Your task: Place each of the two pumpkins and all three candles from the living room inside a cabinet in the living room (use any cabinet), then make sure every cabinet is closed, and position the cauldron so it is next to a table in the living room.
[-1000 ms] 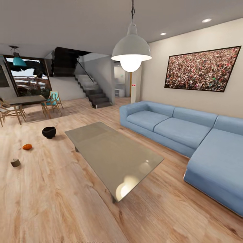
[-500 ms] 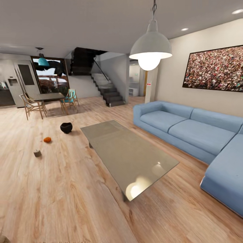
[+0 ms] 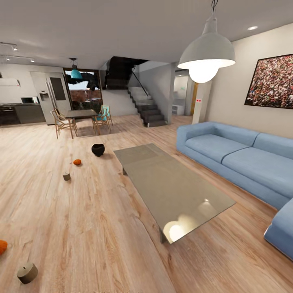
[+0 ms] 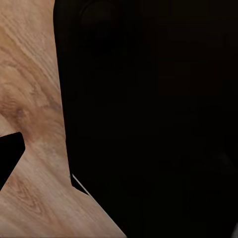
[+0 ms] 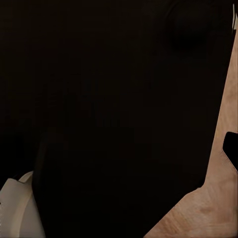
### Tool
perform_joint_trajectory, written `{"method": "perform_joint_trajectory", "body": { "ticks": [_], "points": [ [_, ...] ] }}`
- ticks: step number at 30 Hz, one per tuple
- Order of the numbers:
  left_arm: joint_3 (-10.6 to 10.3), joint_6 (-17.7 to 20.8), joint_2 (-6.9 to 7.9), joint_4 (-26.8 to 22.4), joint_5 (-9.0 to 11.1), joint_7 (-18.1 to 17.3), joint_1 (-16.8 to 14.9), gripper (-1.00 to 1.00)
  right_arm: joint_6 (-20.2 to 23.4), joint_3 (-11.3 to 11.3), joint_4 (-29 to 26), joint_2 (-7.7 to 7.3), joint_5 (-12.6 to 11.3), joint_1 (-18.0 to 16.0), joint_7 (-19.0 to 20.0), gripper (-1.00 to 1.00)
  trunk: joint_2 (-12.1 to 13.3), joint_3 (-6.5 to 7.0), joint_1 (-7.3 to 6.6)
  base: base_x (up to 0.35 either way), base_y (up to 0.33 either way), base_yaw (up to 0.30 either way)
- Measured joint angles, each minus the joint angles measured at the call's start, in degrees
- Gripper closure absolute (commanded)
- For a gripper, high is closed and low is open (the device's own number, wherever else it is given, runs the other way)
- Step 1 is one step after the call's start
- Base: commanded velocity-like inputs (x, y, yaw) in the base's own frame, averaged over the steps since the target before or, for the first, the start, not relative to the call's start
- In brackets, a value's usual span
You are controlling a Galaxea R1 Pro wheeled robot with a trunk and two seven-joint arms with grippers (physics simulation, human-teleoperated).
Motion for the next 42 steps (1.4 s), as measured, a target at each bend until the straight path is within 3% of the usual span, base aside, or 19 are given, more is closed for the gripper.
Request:
{"method": "perform_joint_trajectory", "body": {
  "ticks": [42],
  "points": [
    [0.3,0.0,-0.30,0.0,0.3,0.0,0.0,-1.00,0.0,0.0,0.0,0.07,-0.1,0.0,0.0,-1.00,0.0,-1.16,0.00,0.000,0.000,0.281]
  ]
}}
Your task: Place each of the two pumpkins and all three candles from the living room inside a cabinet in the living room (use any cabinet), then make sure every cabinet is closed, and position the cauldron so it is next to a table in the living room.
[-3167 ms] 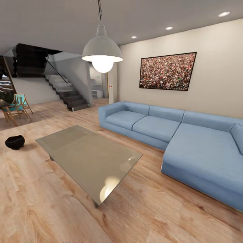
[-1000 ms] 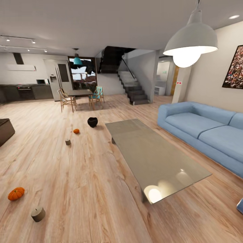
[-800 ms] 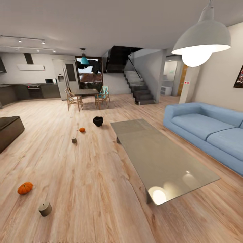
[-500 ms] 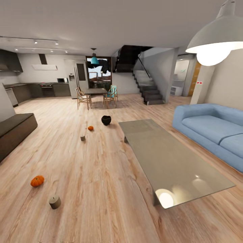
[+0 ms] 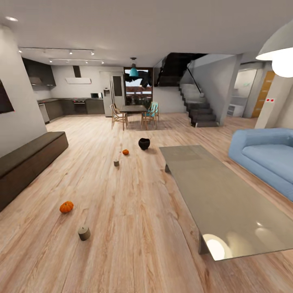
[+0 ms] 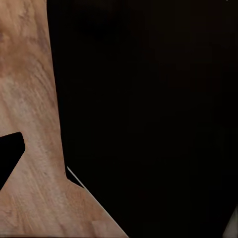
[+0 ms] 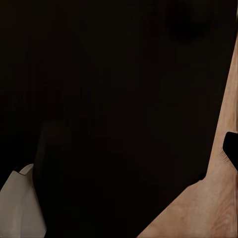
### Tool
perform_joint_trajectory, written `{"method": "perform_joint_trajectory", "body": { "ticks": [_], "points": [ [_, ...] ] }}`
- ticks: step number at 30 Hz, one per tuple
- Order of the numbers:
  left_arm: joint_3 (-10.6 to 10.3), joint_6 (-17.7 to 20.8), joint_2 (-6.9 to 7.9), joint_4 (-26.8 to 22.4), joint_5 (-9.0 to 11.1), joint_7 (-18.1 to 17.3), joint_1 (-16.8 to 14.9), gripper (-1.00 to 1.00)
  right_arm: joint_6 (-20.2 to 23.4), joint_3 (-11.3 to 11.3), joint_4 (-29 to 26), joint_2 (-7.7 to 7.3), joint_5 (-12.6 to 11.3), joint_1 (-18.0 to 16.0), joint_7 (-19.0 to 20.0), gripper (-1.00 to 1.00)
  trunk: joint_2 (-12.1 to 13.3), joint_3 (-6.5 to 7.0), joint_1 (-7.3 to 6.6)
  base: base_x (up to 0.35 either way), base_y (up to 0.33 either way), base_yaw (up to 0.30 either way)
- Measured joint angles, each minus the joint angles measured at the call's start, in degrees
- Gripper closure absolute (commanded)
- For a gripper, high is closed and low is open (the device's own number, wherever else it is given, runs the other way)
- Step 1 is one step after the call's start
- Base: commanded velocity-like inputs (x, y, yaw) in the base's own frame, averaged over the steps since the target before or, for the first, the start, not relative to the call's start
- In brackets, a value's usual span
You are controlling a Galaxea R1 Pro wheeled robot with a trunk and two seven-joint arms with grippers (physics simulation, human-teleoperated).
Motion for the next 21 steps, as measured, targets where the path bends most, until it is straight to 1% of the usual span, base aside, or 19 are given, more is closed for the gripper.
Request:
{"method": "perform_joint_trajectory", "body": {
  "ticks": [3,8,11,14,21],
  "points": [
    [0.4,0.0,-0.03,0.0,0.3,0.0,0.0,-1.00,0.0,0.0,0.0,0.00,-0.2,0.0,0.0,-1.00,0.0,-0.06,0.00,0.000,0.000,0.283],
    [0.2,0.2,-0.25,0.0,0.0,-0.2,0.0,-1.00,0.2,-0.3,0.0,-0.12,-0.7,0.0,0.0,-1.00,0.0,-0.17,0.00,0.002,0.000,0.283],
    [-0.1,0.2,-0.30,0.0,-0.2,-0.4,0.0,-1.00,0.0,-0.4,0.0,-0.12,-0.8,0.0,0.1,-1.00,0.0,-0.23,0.00,0.123,0.000,0.283],
    [0.1,0.1,-0.30,0.0,-0.1,-0.3,0.0,-1.00,0.0,-0.4,0.0,-0.10,-0.8,0.0,0.1,-1.00,0.0,-0.29,0.00,0.120,0.000,0.283],
    [0.3,0.0,-0.28,0.0,0.3,-0.2,0.0,-1.00,0.0,-0.5,0.0,-0.11,-0.8,0.0,0.1,-1.00,0.0,-0.43,0.00,0.019,0.000,0.283]
  ]
}}
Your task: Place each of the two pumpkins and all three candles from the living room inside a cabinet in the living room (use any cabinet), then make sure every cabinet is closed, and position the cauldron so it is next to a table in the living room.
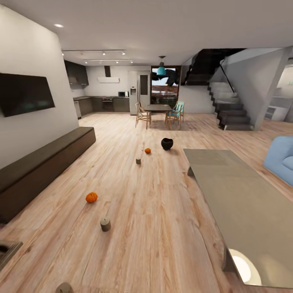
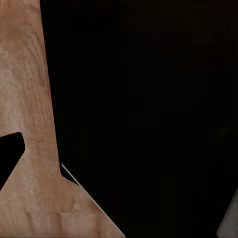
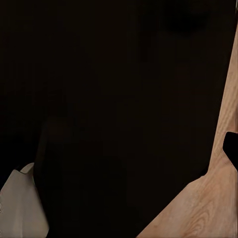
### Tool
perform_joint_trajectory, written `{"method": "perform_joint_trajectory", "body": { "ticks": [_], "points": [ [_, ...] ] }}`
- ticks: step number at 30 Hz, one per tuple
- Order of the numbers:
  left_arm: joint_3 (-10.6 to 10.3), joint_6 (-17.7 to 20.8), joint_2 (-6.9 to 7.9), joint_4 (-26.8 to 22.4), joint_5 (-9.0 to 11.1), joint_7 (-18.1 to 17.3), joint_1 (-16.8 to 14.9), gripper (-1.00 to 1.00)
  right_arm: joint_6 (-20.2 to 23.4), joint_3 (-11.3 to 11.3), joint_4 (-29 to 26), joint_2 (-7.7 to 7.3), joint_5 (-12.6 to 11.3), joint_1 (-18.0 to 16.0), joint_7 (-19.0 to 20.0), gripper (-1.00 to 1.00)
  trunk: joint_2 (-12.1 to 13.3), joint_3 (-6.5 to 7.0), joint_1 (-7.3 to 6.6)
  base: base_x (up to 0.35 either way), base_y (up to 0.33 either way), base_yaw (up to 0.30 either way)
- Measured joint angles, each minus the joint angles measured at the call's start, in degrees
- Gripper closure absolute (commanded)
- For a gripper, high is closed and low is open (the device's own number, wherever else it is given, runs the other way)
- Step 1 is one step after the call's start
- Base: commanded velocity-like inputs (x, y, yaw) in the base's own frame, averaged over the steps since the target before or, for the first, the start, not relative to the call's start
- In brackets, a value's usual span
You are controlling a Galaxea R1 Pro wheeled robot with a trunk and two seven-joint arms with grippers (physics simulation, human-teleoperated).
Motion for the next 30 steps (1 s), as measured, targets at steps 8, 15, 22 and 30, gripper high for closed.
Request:
{"method": "perform_joint_trajectory", "body": {
  "ticks": [8,15,22,30],
  "points": [
    [-0.1,0.1,0.02,0.0,-0.3,-0.3,0.0,-1.00,0.0,0.1,0.0,0.11,0.0,0.0,0.0,-1.00,0.0,-0.16,0.00,0.007,-0.057,0.283],
    [-0.5,0.1,0.00,-0.1,-0.6,-0.1,0.0,-1.00,-0.1,0.1,0.0,0.08,0.0,0.0,0.0,-1.00,0.0,-0.30,0.00,0.183,-0.226,0.283],
    [-0.6,-0.1,0.05,-0.1,-0.6,0.0,0.0,-1.00,-0.1,0.1,0.0,0.10,0.1,0.0,0.0,-1.00,0.0,-0.32,0.00,0.250,-0.031,0.283],
    [-0.8,-2.9,0.09,-0.1,-0.8,-0.1,0.0,-1.00,-0.1,0.1,0.0,0.02,0.1,0.0,0.0,-1.00,0.0,-0.32,0.00,0.221,-0.117,0.283]
  ]
}}
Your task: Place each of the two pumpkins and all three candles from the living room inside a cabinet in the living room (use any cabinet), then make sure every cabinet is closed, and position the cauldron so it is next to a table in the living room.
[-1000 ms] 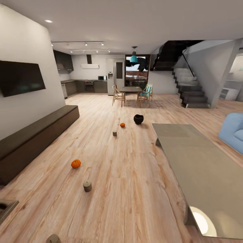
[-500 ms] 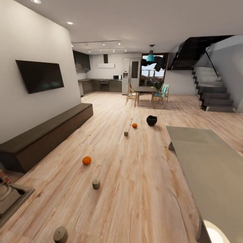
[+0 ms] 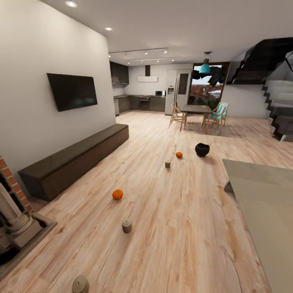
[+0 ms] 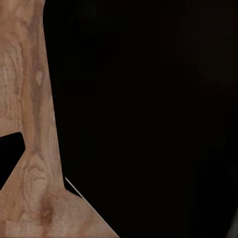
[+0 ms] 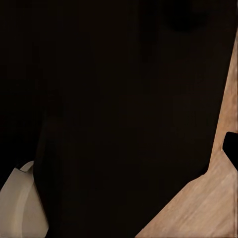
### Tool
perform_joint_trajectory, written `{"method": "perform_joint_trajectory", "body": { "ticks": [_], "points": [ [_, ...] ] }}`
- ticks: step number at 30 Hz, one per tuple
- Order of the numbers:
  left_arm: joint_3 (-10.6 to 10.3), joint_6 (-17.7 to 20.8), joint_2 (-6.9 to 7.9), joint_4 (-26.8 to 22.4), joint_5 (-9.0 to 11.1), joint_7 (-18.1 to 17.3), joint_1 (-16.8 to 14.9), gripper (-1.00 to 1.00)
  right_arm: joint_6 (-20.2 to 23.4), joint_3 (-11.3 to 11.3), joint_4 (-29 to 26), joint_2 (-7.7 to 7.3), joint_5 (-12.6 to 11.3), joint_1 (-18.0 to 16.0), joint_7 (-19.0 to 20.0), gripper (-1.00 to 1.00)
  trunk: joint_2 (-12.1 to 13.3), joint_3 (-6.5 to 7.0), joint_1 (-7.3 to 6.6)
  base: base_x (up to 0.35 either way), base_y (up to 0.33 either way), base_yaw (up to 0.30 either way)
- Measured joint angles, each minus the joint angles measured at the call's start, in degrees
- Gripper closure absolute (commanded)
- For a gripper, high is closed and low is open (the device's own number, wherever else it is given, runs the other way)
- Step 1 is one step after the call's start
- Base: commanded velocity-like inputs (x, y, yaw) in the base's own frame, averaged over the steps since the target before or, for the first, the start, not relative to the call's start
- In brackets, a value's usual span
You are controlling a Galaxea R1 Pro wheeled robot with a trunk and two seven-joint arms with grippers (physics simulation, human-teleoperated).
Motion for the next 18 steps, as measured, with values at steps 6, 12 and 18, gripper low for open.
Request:
{"method": "perform_joint_trajectory", "body": {
  "ticks": [6,12,18],
  "points": [
    [0.0,-0.2,-0.04,0.0,0.0,0.0,0.0,-1.00,0.0,0.0,0.0,-0.07,0.0,0.0,0.0,-1.00,0.0,0.00,0.00,0.158,-0.150,0.283],
    [-0.1,-0.2,-0.01,0.0,0.0,0.0,0.0,-1.00,0.0,0.1,0.0,0.05,0.0,0.0,0.0,-1.00,0.0,0.00,0.00,0.015,-0.014,0.283],
    [-0.1,-0.2,-0.04,0.0,0.0,0.0,0.0,-1.00,0.0,0.0,0.0,0.08,0.0,0.0,0.0,-1.00,0.0,0.00,0.00,0.001,-0.001,0.205]
  ]
}}
